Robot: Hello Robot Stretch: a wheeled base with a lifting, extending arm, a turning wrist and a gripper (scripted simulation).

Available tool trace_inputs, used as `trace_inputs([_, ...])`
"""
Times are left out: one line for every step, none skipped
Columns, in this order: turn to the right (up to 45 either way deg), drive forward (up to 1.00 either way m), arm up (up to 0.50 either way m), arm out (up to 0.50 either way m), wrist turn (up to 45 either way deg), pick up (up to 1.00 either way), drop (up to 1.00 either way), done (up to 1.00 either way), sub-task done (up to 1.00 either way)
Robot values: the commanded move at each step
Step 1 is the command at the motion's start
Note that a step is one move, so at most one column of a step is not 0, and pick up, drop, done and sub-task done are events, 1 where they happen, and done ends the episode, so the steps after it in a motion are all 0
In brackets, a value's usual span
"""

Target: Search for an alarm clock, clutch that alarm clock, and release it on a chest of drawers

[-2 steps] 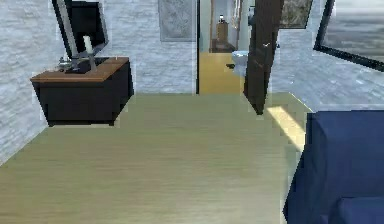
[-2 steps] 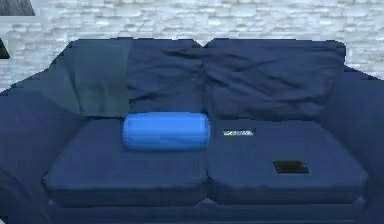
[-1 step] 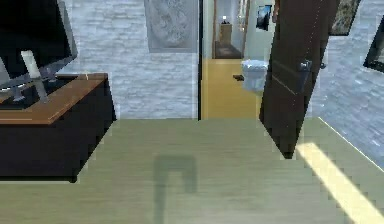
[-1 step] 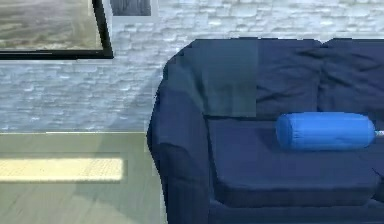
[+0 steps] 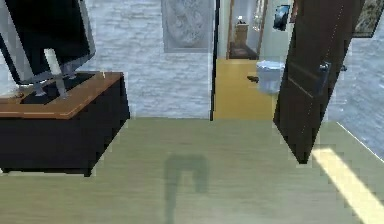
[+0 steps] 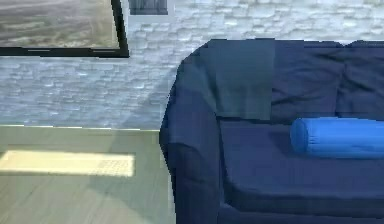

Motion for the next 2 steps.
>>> trace_inputs([0.0,0.55,0.0,0.0,0.0,0.0,0.0,0.0,0.0])
trace_inputs([27.0,0.0,0.0,0.0,0.0,0.0,0.0,0.0,0.0])
